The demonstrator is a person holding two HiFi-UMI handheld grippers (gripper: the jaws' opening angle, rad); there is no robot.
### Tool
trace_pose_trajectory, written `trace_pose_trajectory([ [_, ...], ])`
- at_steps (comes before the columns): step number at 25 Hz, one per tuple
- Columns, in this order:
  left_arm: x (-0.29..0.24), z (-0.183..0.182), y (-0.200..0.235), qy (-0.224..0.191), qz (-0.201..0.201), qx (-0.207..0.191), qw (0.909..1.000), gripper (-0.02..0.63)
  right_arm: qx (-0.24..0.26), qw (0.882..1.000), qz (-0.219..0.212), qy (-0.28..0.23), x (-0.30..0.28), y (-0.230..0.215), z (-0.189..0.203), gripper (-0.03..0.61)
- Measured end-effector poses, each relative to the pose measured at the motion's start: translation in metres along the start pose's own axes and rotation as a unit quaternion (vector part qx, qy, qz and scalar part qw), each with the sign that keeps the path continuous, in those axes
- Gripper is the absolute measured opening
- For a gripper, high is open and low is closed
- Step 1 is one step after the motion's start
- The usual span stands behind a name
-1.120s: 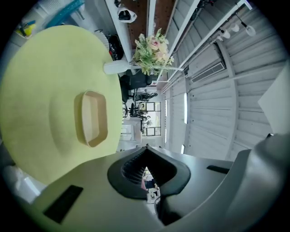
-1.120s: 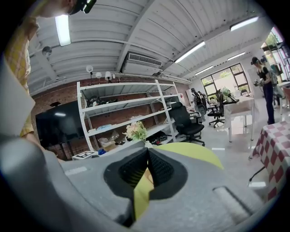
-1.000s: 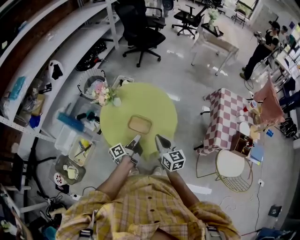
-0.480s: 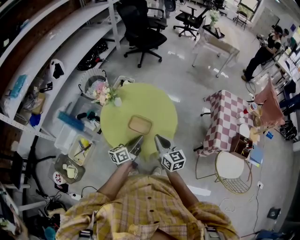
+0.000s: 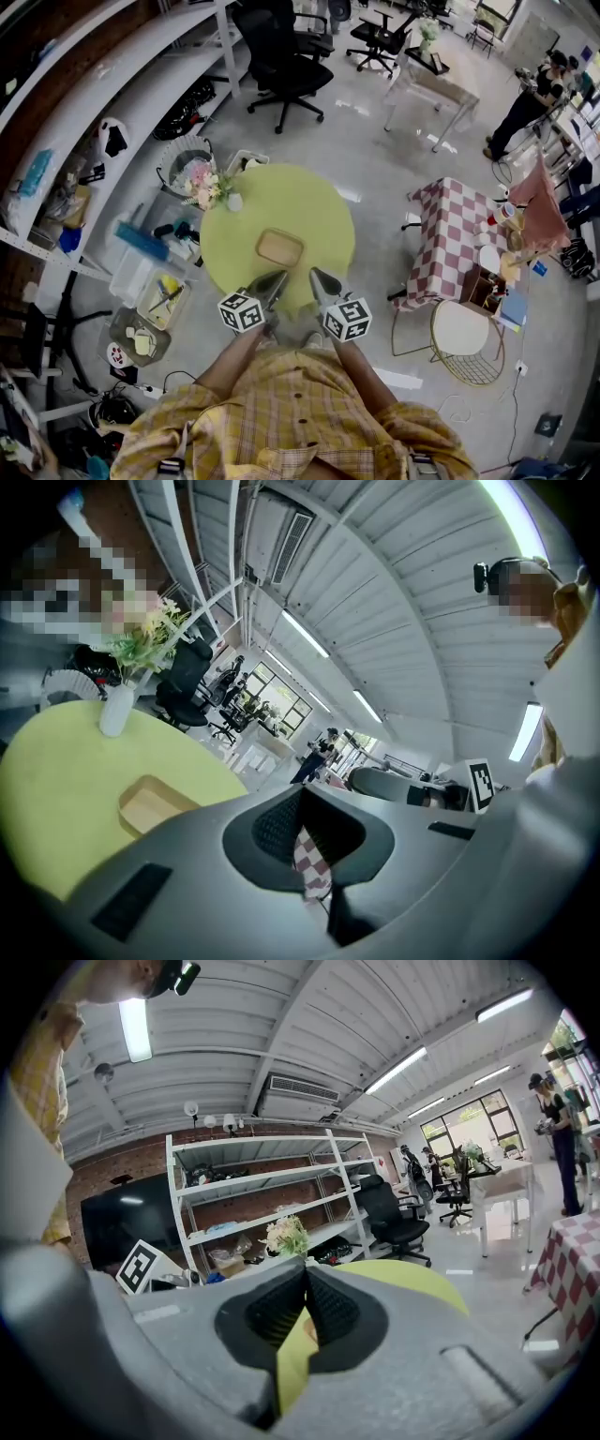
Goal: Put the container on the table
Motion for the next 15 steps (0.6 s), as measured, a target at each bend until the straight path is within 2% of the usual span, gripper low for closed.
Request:
trace_pose_trajectory([
  [5, 0.001, 0.0, 0.0, 0.007, -0.015, -0.031, 0.9994, 0.005, 0.003, 1.0, 0.002, 0.003, 0.0, -0.003, 0.002, -0.002],
  [11, 0.002, -0.011, -0.001, 0.017, -0.036, -0.111, 0.993, 0.005, 0.006, 1.0, 0.009, -0.002, 0.0, -0.006, -0.003, -0.002],
  [15, 0.001, -0.014, -0.003, 0.022, -0.041, -0.139, 0.9892, 0.005, 0.006, 1.0, 0.008, 0.0, -0.002, -0.005, -0.002, -0.002],
])
Point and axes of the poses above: the fingertips, and each gripper's own axes: x backward along the fingers, y to its left, z out of its underside, the point moved 3 cm from there along x, backward along the fingers, and after that the axes turned 14 degrees about -x, right-handed, at the moved point
